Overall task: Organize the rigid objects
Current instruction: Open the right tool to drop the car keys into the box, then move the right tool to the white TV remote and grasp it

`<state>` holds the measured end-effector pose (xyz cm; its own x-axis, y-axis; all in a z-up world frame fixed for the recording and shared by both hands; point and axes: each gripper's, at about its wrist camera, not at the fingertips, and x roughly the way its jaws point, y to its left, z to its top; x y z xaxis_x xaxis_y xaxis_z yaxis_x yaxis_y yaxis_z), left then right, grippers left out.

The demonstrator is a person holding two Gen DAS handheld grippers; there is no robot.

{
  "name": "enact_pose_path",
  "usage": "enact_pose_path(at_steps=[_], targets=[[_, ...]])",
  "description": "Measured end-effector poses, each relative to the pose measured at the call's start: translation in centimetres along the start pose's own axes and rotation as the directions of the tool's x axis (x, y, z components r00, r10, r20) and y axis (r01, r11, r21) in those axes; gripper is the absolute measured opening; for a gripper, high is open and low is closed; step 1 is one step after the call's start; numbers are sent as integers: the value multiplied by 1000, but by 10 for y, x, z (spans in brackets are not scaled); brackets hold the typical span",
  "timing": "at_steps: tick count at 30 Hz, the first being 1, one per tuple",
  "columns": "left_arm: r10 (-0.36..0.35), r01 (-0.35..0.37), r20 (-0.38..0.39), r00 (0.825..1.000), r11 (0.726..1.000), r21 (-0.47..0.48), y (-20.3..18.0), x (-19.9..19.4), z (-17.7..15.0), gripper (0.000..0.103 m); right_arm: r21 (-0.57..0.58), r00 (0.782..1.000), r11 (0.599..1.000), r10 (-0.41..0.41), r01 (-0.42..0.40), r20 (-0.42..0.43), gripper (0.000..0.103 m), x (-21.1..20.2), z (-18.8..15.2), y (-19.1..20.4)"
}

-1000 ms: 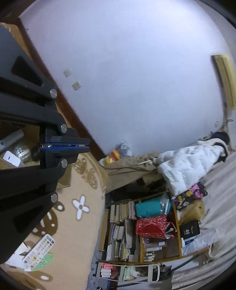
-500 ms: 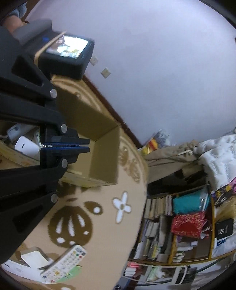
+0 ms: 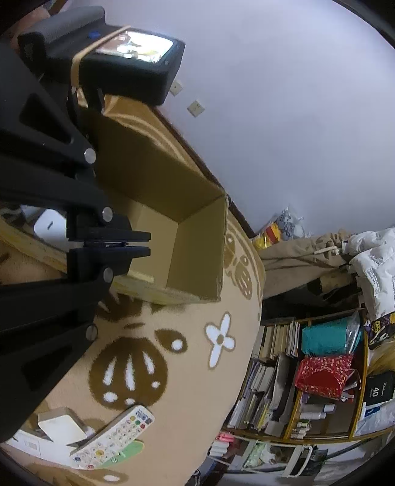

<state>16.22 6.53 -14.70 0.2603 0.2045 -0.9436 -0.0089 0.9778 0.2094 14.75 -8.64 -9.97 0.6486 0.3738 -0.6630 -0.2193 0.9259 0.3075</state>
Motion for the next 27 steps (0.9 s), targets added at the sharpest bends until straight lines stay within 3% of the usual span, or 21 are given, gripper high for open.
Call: enact_pose_path(at_steps=[8,10,12,14,18,20,27], targets=[[-3,3,-1,1000,1000,-2,0,0,0,18,-13,1000,1000,-7,7,13,7,-11,3,3],[-5,5,-1,1000,1000,-4,0,0,0,18,-10,1000,1000,-22,22,20,18,-17,6,0],[0,0,0,1000,1000,0,-1,-1,0,18,-5,998,999,-50,50,31,53,-23,8,-5],[0,0,0,1000,1000,0,-1,0,0,18,6,995,997,-81,80,50,71,-29,10,-12],[-1,1,0,1000,1000,-1,-1,0,0,18,36,988,988,-151,150,41,89,-34,14,-36],[-2,2,-1,1000,1000,-2,-1,0,0,18,53,984,983,-177,176,25,93,-33,15,-50],[-5,5,-2,1000,1000,-10,1,1,0,18,118,968,961,-251,249,4,93,-36,19,-99]])
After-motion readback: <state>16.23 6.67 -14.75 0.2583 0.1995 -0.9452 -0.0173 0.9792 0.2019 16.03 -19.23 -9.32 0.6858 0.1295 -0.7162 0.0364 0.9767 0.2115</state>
